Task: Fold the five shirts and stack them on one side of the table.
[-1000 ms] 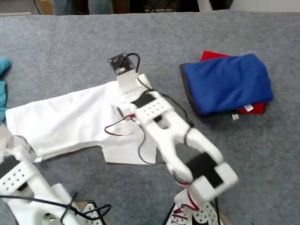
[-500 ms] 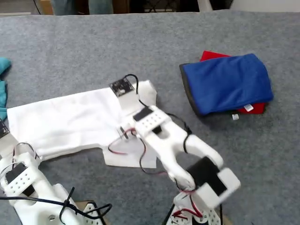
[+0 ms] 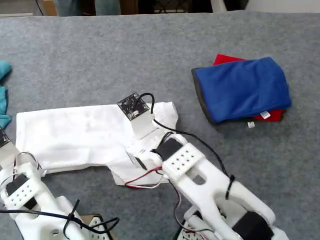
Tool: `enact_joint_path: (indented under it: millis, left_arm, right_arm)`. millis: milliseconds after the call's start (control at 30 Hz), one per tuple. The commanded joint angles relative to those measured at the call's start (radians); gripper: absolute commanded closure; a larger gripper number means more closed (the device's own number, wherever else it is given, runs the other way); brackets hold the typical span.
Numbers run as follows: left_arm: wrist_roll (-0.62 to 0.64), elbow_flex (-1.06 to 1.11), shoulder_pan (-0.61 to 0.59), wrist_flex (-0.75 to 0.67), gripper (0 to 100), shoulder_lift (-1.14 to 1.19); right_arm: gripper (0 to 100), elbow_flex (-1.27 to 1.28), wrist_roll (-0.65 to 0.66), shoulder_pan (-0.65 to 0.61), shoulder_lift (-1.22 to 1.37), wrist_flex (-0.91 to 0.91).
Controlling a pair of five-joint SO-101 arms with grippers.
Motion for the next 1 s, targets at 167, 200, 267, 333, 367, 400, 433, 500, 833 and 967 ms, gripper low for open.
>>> enact_joint_path:
  millis: [167,200,267,333,367,400,433,500,833,967]
  left_arm:
    - [0.017,-0.240,0.186,0.005,97,-0.005]
    - [0.023,-0.269,0.234,0.003,97,-0.005]
    - [0.078,-0.315,0.312,-0.003,97,0.014]
    - [0.135,-0.355,0.351,-0.025,97,0.077]
    - [0.152,-0.377,0.358,-0.035,97,0.126]
    - [0.166,-0.401,0.360,-0.043,97,0.181]
    - [0.172,-0.429,0.354,-0.051,97,0.244]
    - [0.178,-0.483,0.337,-0.072,97,0.385]
    - [0.178,-1.007,0.182,0.034,97,1.103]
    - [0.180,-1.241,0.168,0.201,97,1.237]
  right_arm:
    - [98.3,-0.093,0.169,0.267,0.044,-0.235]
    - [98.3,-0.139,0.172,0.288,0.088,-0.227]
    - [98.3,-0.240,0.169,0.324,0.186,-0.195]
    - [98.3,-0.341,0.169,0.339,0.278,-0.166]
    - [98.3,-0.389,0.169,0.341,0.323,-0.155]
    - [98.3,-0.430,0.169,0.341,0.364,-0.147]
    - [98.3,-0.469,0.169,0.338,0.404,-0.144]
    - [98.3,-0.539,0.167,0.336,0.487,-0.140]
    - [98.3,-0.788,0.092,0.342,0.858,-0.147]
    - [98.3,-0.960,0.092,0.344,1.017,-0.147]
